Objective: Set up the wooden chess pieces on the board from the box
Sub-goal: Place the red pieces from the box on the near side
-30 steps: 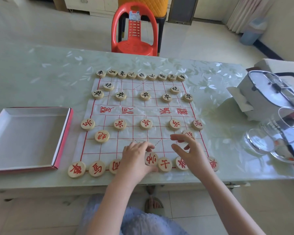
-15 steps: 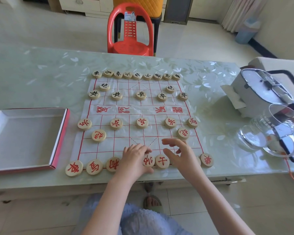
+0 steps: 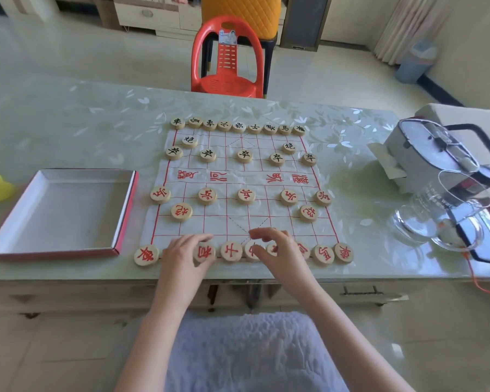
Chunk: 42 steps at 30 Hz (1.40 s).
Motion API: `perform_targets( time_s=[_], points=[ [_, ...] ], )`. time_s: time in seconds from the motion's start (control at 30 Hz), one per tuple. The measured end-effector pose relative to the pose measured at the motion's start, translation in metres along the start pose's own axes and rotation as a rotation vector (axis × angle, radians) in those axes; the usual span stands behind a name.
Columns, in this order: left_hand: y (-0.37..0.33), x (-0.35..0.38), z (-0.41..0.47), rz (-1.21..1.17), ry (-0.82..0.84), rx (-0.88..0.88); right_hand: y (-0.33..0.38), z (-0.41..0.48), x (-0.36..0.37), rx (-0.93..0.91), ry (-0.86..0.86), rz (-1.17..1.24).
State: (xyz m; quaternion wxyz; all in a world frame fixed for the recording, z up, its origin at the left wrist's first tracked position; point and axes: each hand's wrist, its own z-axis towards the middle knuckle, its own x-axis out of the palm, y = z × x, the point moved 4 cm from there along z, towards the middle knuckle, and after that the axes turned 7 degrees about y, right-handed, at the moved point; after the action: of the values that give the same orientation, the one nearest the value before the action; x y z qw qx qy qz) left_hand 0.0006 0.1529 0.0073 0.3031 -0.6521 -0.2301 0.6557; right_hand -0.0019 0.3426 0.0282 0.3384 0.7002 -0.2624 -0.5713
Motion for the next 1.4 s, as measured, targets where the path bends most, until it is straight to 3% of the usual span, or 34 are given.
perform_targets(
  time_s=[0.4,0.6,0.8,1.0,1.2,1.4],
  points=[
    [0.067,-0.059,-0.049,-0.084,-0.281,-0.167,0.027,0.0,0.063,-0.108,0.034,-0.072],
    [0.083,-0.061,-0.041,0.016,-0.223,-0.158,0.029,0.016,0.078,-0.18,0.038,-0.166],
    [0.079,-0.061,-0.014,0.171,0.0,0.0,0.04,0.036,0.097,-0.268,0.095,-0.23],
    [0.091,-0.067,-0.001,0.216,0.166,-0.012,0.046,0.045,0.113,-0.343,0.194,-0.31],
    [0.097,-0.056,0.002,0.197,0.199,0.009,0.042,0.047,0.119,-0.352,0.212,-0.362],
    [0.097,-0.063,0.0,0.161,0.062,-0.054,0.044,0.053,0.129,-0.349,0.182,-0.459]
  ],
)
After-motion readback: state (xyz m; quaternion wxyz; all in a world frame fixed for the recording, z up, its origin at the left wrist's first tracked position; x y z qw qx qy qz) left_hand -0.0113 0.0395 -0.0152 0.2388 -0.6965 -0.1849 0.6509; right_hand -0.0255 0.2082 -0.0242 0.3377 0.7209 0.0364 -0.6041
